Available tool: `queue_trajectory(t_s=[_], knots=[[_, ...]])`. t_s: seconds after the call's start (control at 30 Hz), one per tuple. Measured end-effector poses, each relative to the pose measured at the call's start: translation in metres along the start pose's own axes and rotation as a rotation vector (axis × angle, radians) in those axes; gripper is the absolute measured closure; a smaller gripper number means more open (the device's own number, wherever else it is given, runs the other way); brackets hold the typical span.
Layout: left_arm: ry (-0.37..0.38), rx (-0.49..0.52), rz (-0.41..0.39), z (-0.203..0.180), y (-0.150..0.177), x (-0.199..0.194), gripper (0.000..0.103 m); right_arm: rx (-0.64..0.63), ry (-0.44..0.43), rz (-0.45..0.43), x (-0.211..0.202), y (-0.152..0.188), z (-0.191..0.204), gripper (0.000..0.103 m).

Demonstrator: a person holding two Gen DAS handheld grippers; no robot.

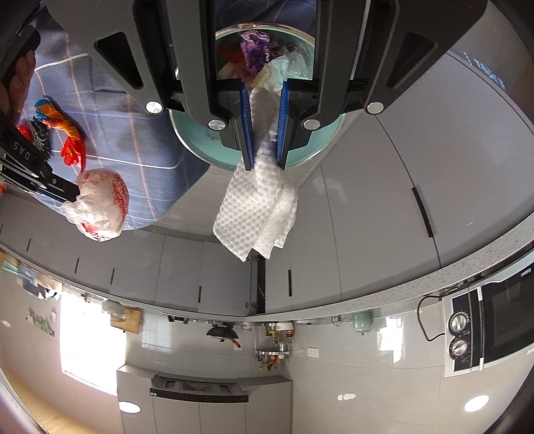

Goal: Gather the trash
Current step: 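Carry the white wipe and red-printed bag over the teal bin with both grippers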

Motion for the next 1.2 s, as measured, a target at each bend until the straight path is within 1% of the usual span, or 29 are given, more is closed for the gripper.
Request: queue_trajectory(t_s=[0.5, 0.9, 1.2], knots=[[-0.065, -0.029, -0.016, 0.03, -0.004, 0.0, 0.089, -0.054, -0.072, -0.007, 0.026, -0.012, 0.034, 0.096], [-0.12, -0.042, -0.012, 0.045, -0.004, 0.004, 0.089, -0.077, -0.105, 0.001, 0.04, -0.016, 0.054, 0.096], [-0.126, -0.047, -0.004, 0.046, -0.002, 0.005, 0.089, -0.09, -0.12, 0.001, 0.043, -0.016, 0.058, 0.096]])
Point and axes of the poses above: each gripper's, at about its wrist camera, not at the fingertips, and x roughly the way its jaws point, z to its left, y to its underside, the point moved 7 cm from there along x, roughly the way its jaws point, and after that the axes turned 15 degrees about -x, right-handed, at the moved point
